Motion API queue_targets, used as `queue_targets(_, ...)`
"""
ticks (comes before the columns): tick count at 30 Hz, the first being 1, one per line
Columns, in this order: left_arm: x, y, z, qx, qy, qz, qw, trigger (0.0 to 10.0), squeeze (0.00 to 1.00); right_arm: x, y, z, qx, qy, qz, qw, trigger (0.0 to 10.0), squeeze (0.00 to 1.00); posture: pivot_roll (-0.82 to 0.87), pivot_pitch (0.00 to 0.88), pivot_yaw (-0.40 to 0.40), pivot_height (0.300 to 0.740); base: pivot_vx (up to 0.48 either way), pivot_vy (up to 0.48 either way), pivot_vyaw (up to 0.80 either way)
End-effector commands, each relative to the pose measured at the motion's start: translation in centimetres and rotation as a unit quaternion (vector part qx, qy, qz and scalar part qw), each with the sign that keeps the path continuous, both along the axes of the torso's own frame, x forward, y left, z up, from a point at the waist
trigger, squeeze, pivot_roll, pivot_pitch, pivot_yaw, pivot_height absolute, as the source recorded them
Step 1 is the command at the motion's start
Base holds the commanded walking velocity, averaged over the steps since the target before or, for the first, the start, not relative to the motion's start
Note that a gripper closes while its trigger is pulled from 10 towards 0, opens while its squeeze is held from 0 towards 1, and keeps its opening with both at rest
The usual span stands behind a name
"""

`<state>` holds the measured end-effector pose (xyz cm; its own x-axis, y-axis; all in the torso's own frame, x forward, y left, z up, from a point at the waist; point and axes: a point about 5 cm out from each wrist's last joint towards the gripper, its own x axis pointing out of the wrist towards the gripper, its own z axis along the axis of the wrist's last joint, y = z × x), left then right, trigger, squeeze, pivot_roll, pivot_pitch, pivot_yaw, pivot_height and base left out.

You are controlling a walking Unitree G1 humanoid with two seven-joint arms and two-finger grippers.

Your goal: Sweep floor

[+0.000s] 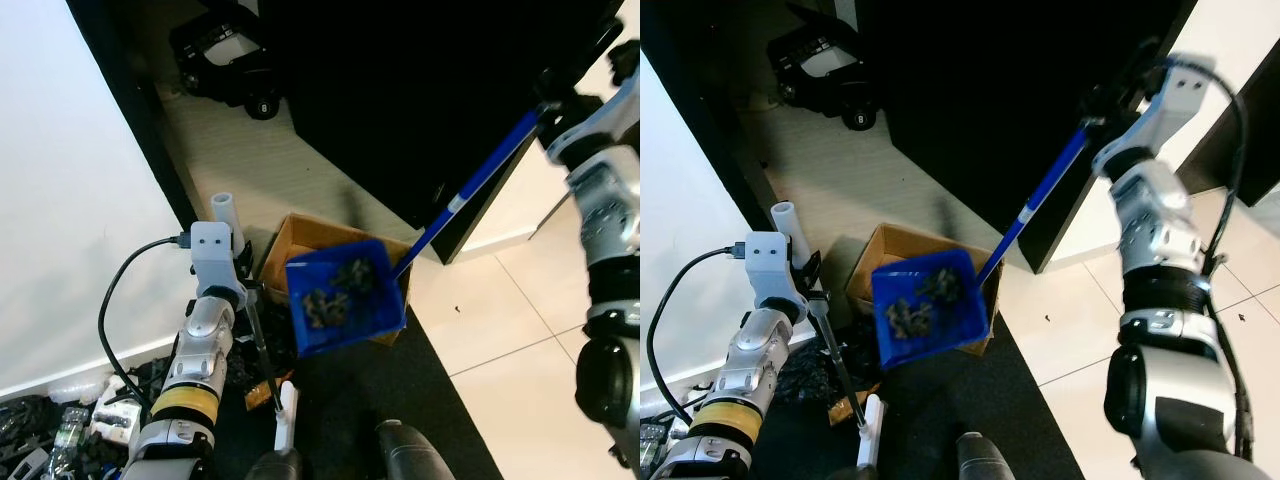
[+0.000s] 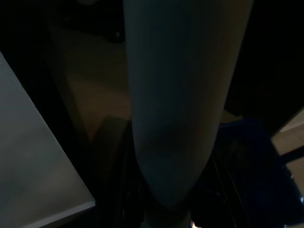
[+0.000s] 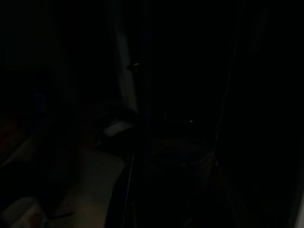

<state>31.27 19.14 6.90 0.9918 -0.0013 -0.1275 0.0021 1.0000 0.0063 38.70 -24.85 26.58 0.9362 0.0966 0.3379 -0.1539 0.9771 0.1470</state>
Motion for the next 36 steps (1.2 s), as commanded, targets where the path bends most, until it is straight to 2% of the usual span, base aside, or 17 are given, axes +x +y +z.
queue_targets(1, 0.1, 0.1, 0.7, 0.013, -0.014, -0.005, 1.0, 10.0, 0.0, -0.1, -1.3, 0.5, -0.003, -0.021, -0.037, 0.999, 10.0, 0.0, -0.02, 0.09, -0.028, 0.74, 0.0, 0.0, 0.0)
queue_targets(10, 0.3, 0.0, 1.1, 0.013, -0.025, -0.006, 1.0, 10.0, 0.0, 0.1, -2.9, 0.1, 0.003, -0.027, -0.126, 0.992, 10.0, 0.0, -0.01, 0.099, -0.033, 0.74, 0.0, 0.0, 0.0)
queue_targets(15, 0.1, 0.1, 1.2, 0.012, -0.031, -0.005, 0.999, 10.0, 0.0, 0.5, -2.4, -0.4, -0.03, -0.013, -0.167, 0.985, 10.0, 0.0, 0.01, 0.106, -0.038, 0.74, 0.0, 0.0, 0.0)
queue_targets(18, 0.0, 0.1, 1.3, 0.012, -0.032, -0.005, 0.999, 10.0, 0.0, 0.6, -2.2, -0.4, -0.028, -0.013, -0.178, 0.984, 10.0, 0.0, 0.01, 0.107, -0.039, 0.74, 0.0, 0.0, 0.0)
queue_targets(20, 0.0, 0.1, 1.3, 0.012, -0.033, -0.004, 0.999, 10.0, 0.0, 0.8, -2.3, -0.5, -0.036, 0.0, -0.214, 0.976, 10.0, 0.0, 0.01, 0.114, -0.042, 0.74, 0.0, 0.0, 0.0)
queue_targets(23, -0.1, 0.1, 1.3, 0.012, -0.033, -0.004, 0.999, 10.0, 0.0, 0.8, -2.4, -0.4, -0.04, 0.005, -0.238, 0.971, 10.0, 0.0, 0.01, 0.118, -0.043, 0.74, 0.0, 0.0, 0.0)
queue_targets(26, -0.1, 0.2, 1.3, 0.011, -0.034, -0.003, 0.999, 10.0, 0.0, 0.9, -2.2, -0.3, -0.031, 0.005, -0.239, 0.97, 10.0, 0.0, 0.01, 0.121, -0.044, 0.74, 0.0, 0.0, 0.0)
queue_targets(29, -0.2, 0.2, 1.3, 0.011, -0.034, -0.003, 0.999, 10.0, 0.0, 1.0, -1.8, -0.3, -0.024, 0.004, -0.233, 0.972, 10.0, 0.0, 0.01, 0.122, -0.043, 0.74, 0.0, 0.0, 0.0)
queue_targets(33, -0.1, 0.1, 1.4, 0.01, -0.035, -0.003, 0.999, 10.0, 0.0, 1.5, -0.3, -0.4, -0.032, 0.002, -0.232, 0.972, 10.0, 0.0, 0.01, 0.124, -0.042, 0.74, 0.0, 0.0, 0.0)
queue_targets(35, 0.0, 0.0, 1.5, 0.009, -0.035, -0.004, 0.999, 10.0, 0.0, 1.8, 0.9, -0.4, -0.037, -0.002, -0.233, 0.972, 10.0, 0.0, 0.01, 0.126, -0.042, 0.74, 0.0, 0.0, 0.0)
queue_targets(36, 0.0, 0.0, 1.5, 0.009, -0.035, -0.004, 0.999, 10.0, 0.0, 1.8, 0.9, -0.4, -0.037, -0.002, -0.233, 0.972, 10.0, 0.0, 0.01, 0.126, -0.042, 0.74, 0.0, 0.0, 0.0)
